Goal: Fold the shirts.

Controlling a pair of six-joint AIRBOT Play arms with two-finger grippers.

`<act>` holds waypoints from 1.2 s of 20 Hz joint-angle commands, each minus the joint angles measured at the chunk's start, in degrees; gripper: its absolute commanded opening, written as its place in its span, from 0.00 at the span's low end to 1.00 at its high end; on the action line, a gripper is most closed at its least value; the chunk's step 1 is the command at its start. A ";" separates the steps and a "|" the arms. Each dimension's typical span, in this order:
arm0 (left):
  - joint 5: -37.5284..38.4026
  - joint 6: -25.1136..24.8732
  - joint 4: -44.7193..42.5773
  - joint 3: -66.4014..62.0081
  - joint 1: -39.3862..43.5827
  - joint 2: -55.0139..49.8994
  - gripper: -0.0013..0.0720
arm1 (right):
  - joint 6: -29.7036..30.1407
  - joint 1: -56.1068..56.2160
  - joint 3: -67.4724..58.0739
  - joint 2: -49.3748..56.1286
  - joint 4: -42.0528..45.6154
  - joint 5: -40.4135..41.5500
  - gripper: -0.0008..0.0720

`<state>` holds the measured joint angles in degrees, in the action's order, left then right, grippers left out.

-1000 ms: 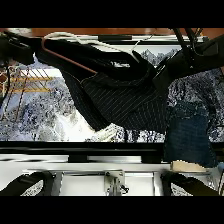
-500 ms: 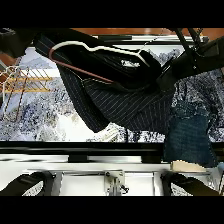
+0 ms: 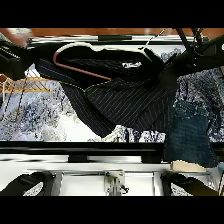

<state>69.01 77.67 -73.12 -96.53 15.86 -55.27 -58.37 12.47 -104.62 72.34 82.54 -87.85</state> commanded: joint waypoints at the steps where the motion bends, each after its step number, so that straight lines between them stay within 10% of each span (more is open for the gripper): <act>1: -5.81 8.00 5.35 0.00 4.11 0.00 0.09 | -1.90 0.11 0.00 0.00 1.86 4.20 0.16; 5: -23.39 16.70 7.17 0.00 13.03 -0.04 0.09 | -2.86 3.74 0.00 0.70 10.19 5.97 0.16; 9: -25.44 21.07 7.13 0.24 17.11 -0.92 0.09 | -7.65 4.15 0.00 1.86 10.69 10.19 0.16; 16: -4.13 21.00 -21.88 0.46 14.03 -3.02 0.09 | -10.27 4.13 0.00 1.84 18.47 11.19 0.16; 19: -0.87 20.59 -16.50 0.44 13.35 -3.08 0.09 | -12.76 4.15 0.00 1.86 18.53 12.52 0.16; 24: -17.38 25.57 -6.05 0.42 20.92 -3.10 0.09 | -16.48 4.15 0.00 1.86 21.90 13.88 0.16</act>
<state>59.66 99.88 -84.12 -96.07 33.36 -58.26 -72.40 16.58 -104.57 74.17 102.26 -74.83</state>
